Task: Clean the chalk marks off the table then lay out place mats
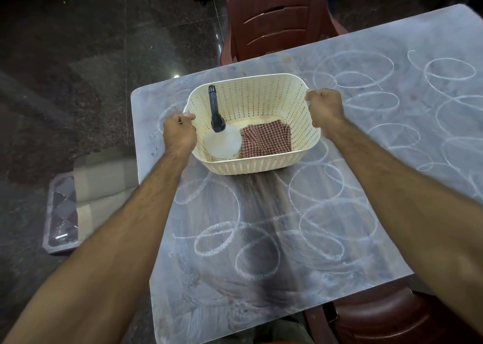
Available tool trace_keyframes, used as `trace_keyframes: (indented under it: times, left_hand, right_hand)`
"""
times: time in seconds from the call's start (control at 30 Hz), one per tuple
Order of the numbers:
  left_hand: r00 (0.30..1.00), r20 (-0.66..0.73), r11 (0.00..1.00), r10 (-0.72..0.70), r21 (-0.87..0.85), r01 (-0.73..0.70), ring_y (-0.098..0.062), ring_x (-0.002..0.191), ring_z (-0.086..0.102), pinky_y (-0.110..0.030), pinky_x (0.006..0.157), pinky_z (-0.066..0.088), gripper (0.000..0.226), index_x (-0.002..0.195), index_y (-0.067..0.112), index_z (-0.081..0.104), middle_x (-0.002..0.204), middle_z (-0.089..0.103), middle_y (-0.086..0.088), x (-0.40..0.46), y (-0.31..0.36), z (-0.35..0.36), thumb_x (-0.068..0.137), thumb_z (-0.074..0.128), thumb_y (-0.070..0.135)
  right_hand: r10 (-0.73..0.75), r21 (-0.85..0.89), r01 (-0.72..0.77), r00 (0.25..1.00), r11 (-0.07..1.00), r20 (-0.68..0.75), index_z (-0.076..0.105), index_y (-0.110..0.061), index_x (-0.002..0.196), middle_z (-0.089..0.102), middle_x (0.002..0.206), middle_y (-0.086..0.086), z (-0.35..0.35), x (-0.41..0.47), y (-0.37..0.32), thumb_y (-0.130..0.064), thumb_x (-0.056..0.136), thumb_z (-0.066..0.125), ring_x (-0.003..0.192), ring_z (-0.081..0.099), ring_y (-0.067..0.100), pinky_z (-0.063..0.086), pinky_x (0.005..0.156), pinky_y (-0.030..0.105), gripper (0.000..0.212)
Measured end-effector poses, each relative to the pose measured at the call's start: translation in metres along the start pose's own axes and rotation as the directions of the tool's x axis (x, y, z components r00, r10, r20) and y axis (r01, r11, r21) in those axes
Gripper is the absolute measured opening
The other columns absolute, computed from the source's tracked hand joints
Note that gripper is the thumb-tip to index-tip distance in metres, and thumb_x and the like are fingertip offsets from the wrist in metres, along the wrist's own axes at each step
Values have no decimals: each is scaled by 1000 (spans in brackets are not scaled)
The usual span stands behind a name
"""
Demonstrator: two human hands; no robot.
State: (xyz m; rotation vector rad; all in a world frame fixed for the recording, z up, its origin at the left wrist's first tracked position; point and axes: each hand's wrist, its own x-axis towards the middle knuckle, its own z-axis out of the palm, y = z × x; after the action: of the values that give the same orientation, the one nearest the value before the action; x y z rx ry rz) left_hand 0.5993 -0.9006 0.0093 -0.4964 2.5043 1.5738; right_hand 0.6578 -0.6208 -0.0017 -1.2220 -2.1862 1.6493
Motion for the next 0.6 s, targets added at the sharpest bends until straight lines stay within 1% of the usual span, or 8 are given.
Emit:
trace_keyframes:
  times: [0.07,0.1,0.2,0.27,0.33,0.47,0.57,0.6]
  left_hand:
    - [1000,9,1000,5,15,-5,-31,112,61,-38,89,51,33,115,8,66,128,62,-19,-1,0,1,105,36,15]
    - [1000,10,1000,10,18,-10,-31,113,61,-36,87,51,33,114,9,66,128,63,-18,0,-1,2,105,36,16]
    - [1000,11,999,28,25,-28,-19,92,60,-24,70,43,33,113,11,66,116,67,-10,0,-7,3,106,34,18]
    - [1000,15,1000,26,12,-26,-10,73,52,-22,59,38,35,115,8,66,90,64,0,0,-9,4,106,34,19]
    - [1000,9,1000,15,4,-15,-8,68,47,-24,60,38,35,114,10,66,80,57,3,-3,-9,4,106,34,21]
    - [996,-76,999,51,16,-50,-16,93,60,-34,81,53,25,111,11,62,106,64,-3,-16,-10,3,102,47,30]
    - [944,-197,965,263,65,-255,-15,110,53,-12,86,47,31,123,12,55,128,51,-5,-38,-16,-2,95,62,25]
    - [911,-191,930,366,116,-349,-16,114,50,-12,90,43,34,124,11,54,129,48,-6,-45,-19,-4,93,64,20]
  right_hand:
    - [-19,-10,19,1000,1000,-22,53,-18,72,50,64,-2,2,2,2,-24,99,51,55,46,13,33,39,20,27]
    - [-34,-10,33,999,999,-39,53,-17,72,51,65,-3,3,2,3,-24,99,52,58,48,14,37,44,24,27]
    - [-64,-10,64,995,998,-82,58,-14,79,55,70,-2,7,1,6,-25,99,52,68,53,17,42,59,31,24]
    - [-70,-6,69,994,998,-89,59,-13,82,56,73,1,7,0,7,-25,99,52,70,53,18,43,61,32,22]
    - [-74,-6,73,993,997,-92,59,-13,82,57,75,2,7,-1,7,-25,99,52,70,54,18,43,62,32,22]
    - [-70,-1,70,993,998,-95,53,-17,73,58,76,2,6,-7,3,-25,99,52,68,55,18,44,57,29,27]
    - [-56,49,61,994,997,-90,57,-16,86,62,84,1,1,-15,5,-23,98,55,65,61,15,50,48,24,14]
    - [-84,49,89,991,995,-101,58,-14,93,63,86,1,-1,-19,5,-23,97,56,69,62,14,53,52,22,10]
